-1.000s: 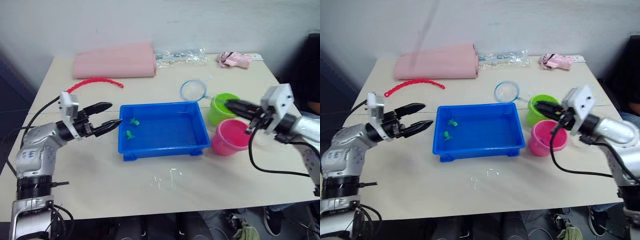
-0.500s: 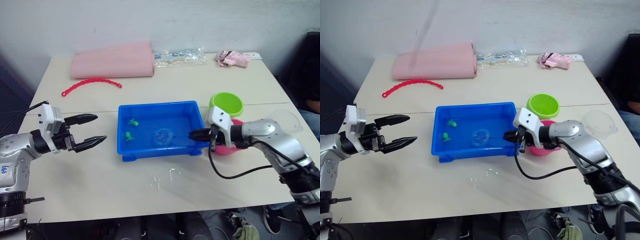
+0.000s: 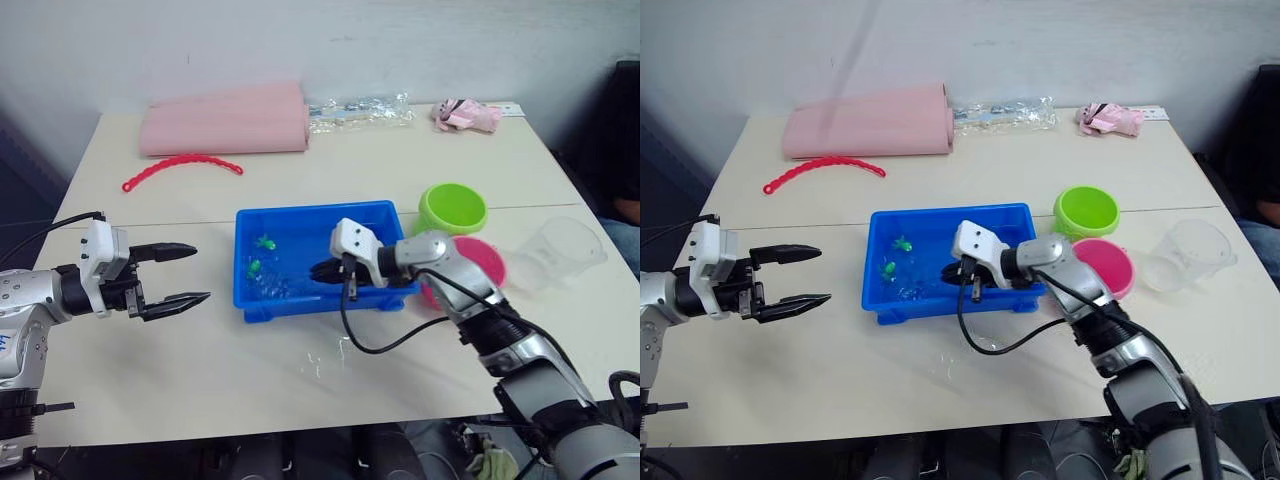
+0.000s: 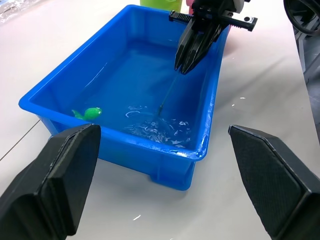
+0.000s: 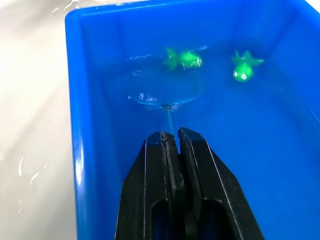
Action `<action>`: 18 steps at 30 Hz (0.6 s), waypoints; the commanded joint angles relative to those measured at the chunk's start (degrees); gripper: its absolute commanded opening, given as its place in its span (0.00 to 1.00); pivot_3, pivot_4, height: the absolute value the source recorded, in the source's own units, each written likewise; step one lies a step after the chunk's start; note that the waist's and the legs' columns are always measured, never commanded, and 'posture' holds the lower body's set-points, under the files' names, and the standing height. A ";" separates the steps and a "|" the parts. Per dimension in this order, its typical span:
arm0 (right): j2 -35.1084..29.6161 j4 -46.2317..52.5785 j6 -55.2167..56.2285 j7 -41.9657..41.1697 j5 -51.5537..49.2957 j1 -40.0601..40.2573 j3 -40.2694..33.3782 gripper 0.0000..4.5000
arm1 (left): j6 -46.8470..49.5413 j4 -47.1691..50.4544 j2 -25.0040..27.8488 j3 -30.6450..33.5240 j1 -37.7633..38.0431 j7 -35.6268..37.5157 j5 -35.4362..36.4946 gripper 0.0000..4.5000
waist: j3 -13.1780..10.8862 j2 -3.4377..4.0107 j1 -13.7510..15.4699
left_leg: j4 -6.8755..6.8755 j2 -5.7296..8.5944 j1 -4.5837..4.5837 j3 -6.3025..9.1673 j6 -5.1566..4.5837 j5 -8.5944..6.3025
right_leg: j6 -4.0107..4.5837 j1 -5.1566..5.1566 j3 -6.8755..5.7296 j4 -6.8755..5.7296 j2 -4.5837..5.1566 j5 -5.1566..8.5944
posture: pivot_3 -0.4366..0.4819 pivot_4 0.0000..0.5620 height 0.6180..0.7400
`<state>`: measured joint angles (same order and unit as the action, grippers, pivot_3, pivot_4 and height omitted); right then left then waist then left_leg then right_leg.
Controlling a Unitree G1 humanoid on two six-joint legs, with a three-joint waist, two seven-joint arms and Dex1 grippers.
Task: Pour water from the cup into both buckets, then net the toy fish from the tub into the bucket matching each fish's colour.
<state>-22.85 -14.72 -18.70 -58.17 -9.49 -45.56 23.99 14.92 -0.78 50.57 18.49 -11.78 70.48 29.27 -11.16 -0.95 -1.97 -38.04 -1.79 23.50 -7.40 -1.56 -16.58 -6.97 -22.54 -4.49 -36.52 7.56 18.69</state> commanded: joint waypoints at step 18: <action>-6.36 10.50 4.23 -5.08 -6.31 9.31 -14.81 0.00 | 0.59 1.28 -1.30 -0.62 -1.34 -2.41 1.33 0.99 | 0.00 -0.01 0.33 | 0.02 0.00 -0.04 -0.08 -0.01 -0.01 | 0.00 -0.02 0.02 -0.01 0.04 0.00 | 0.48 0.27 1.00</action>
<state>-27.76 -7.97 -14.07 -62.39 -13.67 -36.91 12.06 15.56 -0.33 49.60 17.70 -11.86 68.29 29.32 -11.16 -0.95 -1.64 -38.03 -1.78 23.47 -7.48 -1.57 -16.60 -6.97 -22.55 -4.47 -36.54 7.62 18.69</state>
